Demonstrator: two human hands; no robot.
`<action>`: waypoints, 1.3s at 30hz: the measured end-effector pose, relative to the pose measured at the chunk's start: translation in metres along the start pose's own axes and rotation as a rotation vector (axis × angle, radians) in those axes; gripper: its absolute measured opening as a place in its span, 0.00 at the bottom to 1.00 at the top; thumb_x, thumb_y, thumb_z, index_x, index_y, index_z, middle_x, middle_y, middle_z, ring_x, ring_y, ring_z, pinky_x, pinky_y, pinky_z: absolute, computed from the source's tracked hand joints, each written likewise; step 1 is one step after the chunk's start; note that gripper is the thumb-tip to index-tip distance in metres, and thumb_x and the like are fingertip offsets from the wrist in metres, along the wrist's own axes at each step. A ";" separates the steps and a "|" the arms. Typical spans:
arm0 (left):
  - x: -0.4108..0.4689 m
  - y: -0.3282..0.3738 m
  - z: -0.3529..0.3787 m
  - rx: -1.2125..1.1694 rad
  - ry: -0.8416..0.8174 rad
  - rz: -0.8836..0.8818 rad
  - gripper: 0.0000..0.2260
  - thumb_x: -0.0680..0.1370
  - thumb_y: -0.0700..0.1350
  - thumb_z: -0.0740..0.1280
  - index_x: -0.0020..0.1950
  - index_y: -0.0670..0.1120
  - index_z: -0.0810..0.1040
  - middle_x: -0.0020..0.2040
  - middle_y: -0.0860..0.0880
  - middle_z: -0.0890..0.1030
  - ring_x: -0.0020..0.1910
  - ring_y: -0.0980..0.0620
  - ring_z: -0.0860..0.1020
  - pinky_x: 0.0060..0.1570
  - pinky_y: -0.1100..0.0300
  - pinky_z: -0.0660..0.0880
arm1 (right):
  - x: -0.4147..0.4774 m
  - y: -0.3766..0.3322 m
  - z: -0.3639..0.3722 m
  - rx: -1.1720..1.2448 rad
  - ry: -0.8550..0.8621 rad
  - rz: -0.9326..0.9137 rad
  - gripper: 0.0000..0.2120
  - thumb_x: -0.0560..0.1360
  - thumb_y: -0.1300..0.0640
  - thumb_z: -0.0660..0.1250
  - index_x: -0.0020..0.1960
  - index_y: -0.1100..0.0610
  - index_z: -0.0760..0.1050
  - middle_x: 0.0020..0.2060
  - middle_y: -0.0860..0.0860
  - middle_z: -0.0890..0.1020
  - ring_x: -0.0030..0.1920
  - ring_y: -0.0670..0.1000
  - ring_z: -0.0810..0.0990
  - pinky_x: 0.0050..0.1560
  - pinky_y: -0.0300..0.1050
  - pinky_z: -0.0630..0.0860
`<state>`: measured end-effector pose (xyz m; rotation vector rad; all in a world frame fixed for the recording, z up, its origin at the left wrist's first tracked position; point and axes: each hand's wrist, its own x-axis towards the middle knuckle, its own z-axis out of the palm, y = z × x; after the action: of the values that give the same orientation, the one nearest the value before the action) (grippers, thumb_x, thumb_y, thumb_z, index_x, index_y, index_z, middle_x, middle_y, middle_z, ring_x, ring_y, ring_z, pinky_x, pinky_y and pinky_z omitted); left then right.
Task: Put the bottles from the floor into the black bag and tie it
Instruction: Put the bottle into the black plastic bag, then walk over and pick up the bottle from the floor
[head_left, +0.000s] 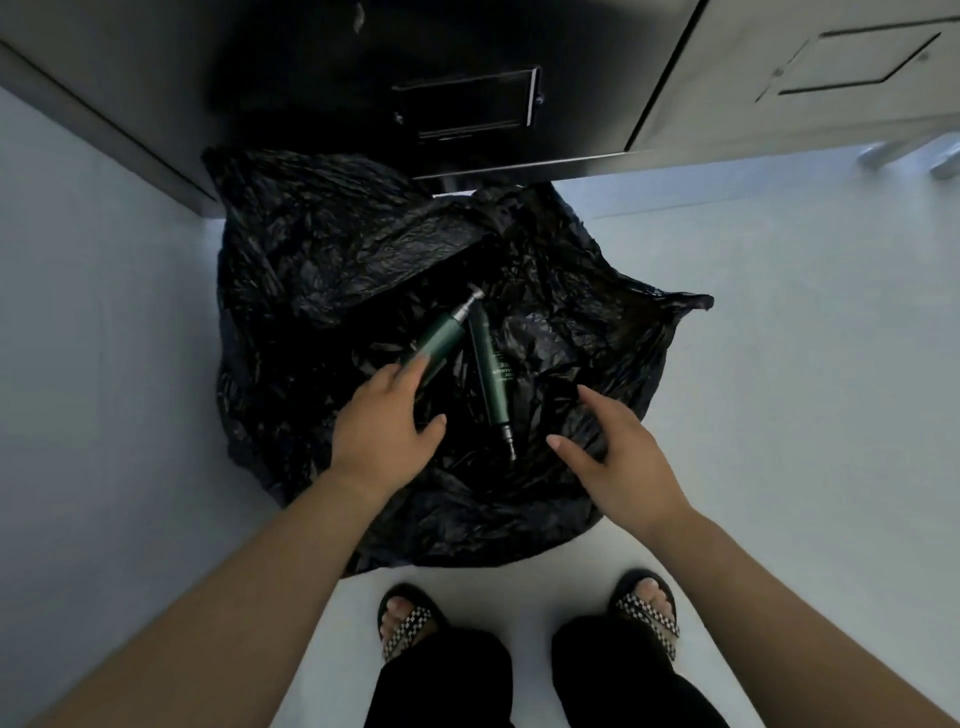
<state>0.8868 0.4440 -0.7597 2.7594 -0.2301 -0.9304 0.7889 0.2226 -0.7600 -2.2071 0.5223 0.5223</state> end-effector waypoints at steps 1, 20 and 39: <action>-0.015 0.004 -0.010 0.030 -0.020 0.023 0.32 0.76 0.58 0.62 0.77 0.55 0.51 0.75 0.46 0.60 0.71 0.44 0.63 0.63 0.47 0.70 | -0.010 -0.009 -0.009 0.004 -0.005 0.002 0.32 0.74 0.42 0.64 0.74 0.50 0.58 0.71 0.48 0.66 0.69 0.48 0.66 0.62 0.34 0.59; -0.361 0.236 -0.411 0.225 0.212 0.648 0.27 0.76 0.61 0.57 0.71 0.49 0.66 0.67 0.44 0.73 0.65 0.42 0.71 0.62 0.45 0.70 | -0.377 -0.273 -0.357 -0.096 0.320 -0.065 0.30 0.75 0.41 0.61 0.73 0.52 0.62 0.73 0.51 0.63 0.72 0.53 0.62 0.70 0.48 0.62; -0.535 0.574 -0.319 0.432 0.060 1.247 0.26 0.77 0.60 0.58 0.73 0.53 0.62 0.70 0.51 0.69 0.65 0.48 0.70 0.60 0.51 0.69 | -0.646 -0.079 -0.515 0.007 0.621 0.334 0.27 0.75 0.39 0.60 0.71 0.48 0.64 0.72 0.46 0.64 0.70 0.49 0.65 0.68 0.42 0.63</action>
<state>0.6162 0.0575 -0.0561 2.1690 -1.9872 -0.4313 0.3945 -0.0028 -0.0653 -2.2670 1.2264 -0.0201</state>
